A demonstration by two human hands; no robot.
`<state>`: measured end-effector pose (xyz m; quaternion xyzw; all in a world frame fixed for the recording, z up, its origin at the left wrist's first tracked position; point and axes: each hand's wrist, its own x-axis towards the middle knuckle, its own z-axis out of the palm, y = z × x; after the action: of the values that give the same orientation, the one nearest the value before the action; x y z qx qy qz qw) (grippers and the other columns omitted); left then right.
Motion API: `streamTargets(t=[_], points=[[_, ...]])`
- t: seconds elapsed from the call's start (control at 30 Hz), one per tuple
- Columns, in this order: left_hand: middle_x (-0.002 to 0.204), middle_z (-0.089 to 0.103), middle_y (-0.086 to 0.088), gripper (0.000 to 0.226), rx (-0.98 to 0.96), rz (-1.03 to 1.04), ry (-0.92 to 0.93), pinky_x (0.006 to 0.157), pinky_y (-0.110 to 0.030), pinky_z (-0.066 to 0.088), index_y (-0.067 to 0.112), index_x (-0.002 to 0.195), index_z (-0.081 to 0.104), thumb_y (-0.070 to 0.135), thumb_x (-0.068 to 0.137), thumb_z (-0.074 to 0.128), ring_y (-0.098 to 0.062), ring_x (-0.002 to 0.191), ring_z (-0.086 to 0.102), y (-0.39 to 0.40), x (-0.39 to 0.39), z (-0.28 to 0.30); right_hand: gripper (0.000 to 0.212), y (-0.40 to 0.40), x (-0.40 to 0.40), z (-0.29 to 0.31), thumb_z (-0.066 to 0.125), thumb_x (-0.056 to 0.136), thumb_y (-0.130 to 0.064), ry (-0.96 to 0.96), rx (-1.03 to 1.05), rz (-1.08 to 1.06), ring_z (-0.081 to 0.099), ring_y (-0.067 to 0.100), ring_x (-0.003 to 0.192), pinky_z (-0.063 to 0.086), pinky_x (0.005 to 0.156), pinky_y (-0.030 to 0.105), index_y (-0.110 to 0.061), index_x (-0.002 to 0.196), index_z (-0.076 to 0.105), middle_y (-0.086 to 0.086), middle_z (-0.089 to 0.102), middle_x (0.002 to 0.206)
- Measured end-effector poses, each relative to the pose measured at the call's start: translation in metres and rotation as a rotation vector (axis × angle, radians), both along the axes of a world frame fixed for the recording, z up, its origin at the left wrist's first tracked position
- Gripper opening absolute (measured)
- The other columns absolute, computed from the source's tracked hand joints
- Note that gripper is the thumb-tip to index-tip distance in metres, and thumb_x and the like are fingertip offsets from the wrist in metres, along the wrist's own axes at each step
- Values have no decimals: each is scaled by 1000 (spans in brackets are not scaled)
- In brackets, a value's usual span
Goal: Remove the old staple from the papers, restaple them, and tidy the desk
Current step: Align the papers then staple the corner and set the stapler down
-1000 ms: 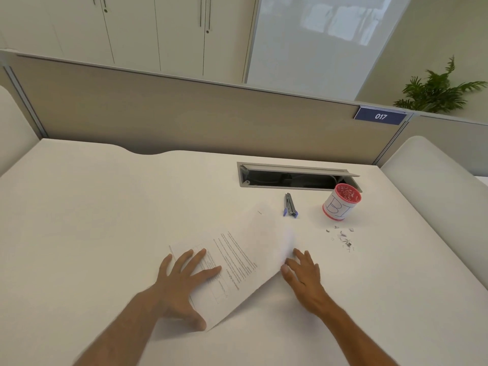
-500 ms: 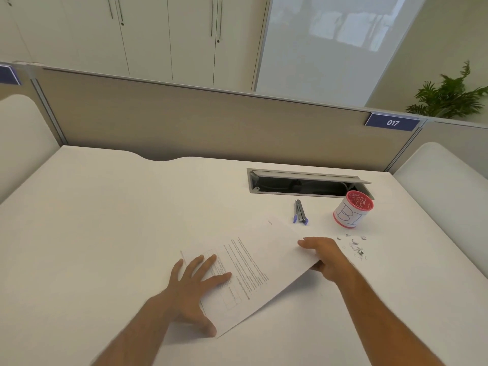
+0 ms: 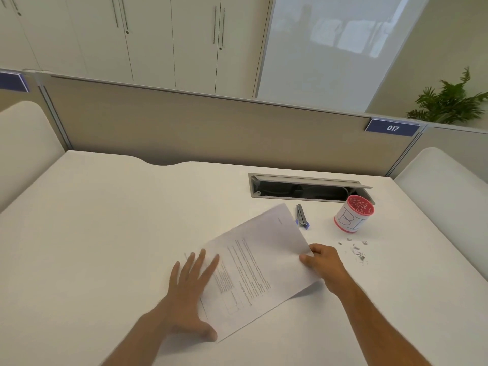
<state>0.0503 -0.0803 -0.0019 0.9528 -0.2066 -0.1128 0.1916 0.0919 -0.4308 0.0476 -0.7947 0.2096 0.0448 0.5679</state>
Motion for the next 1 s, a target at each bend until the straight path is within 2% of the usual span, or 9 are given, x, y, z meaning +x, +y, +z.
streamTargets(t=[0.1, 0.17, 0.27, 0.37, 0.5, 0.57, 0.67, 0.83, 1.0], points=[[158, -27, 3, 159, -364, 262, 71, 120, -47, -3, 37, 143, -32, 81, 35, 76, -15, 147, -19, -3, -8, 3, 23, -12, -12, -6, 67, 80, 9, -127, 212, -1, 70, 33, 81, 57, 77, 40, 4, 103, 68, 22, 74, 95], [159, 9, 10, 157, -840, 517, 240, 117, -43, 21, 45, 145, -24, 61, 37, 89, -11, 145, 19, -10, -10, 12, 28, -14, -20, -9, 70, 78, 4, -192, 309, -12, 70, 33, 83, 57, 75, 38, 5, 106, 66, 22, 73, 98], [126, 64, 6, 103, -1201, 704, 302, 94, -47, 52, 33, 144, 30, 30, 60, 91, -15, 110, 65, -21, -11, 22, 60, -11, -27, -12, 90, 56, -30, -247, 379, -10, 70, 31, 84, 58, 74, 36, 0, 103, 69, 20, 74, 99], [98, 75, 12, 25, -1161, 736, 155, 79, -42, 58, 31, 102, 64, 12, 86, 70, -21, 94, 71, -31, -13, 34, 65, -7, -32, -12, 93, 44, -45, -310, 351, -7, 69, 29, 85, 55, 79, 40, -7, 93, 73, 18, 74, 98], [92, 71, 25, 30, -1139, 652, -74, 75, -22, 50, 37, 94, 65, 7, 91, 63, 2, 88, 66, -36, -19, 48, 27, 0, -36, -2, 76, 72, 1, -384, 297, 4, 72, 24, 83, 59, 74, 31, -4, 98, 70, 8, 77, 93], [91, 71, 26, 36, -1137, 601, -102, 74, -14, 50, 44, 91, 67, 8, 89, 64, 4, 88, 65, -35, -21, 52, 27, 4, -36, 1, 68, 76, 14, -377, 270, -13, 71, 18, 77, 57, 68, 25, -7, 94, 69, -1, 77, 86], [93, 70, 25, 42, -1071, 561, -97, 77, -15, 51, 55, 93, 63, 14, 86, 70, 2, 90, 65, -33, -22, 48, 24, 8, -36, -1, 69, 76, 14, -377, 231, 6, 67, 17, 78, 53, 69, 27, -6, 89, 69, -3, 75, 85], [101, 67, 27, 29, -1015, 621, -24, 85, -35, 55, 37, 110, 59, 18, 90, 67, 3, 96, 62, -33, -20, 34, 32, 16, -42, -9, 72, 74, 12, -350, 292, -18, 72, 24, 88, 59, 77, 32, -9, 98, 72, 5, 77, 94], [101, 64, 34, 36, -983, 651, -35, 81, -32, 54, 45, 105, 56, 12, 93, 61, 1, 97, 62, -37, -20, 41, 39, 22, -42, -10, 88, 62, -15, -325, 294, -78, 70, 34, 94, 58, 79, 39, -12, 97, 73, 9, 76, 97]])
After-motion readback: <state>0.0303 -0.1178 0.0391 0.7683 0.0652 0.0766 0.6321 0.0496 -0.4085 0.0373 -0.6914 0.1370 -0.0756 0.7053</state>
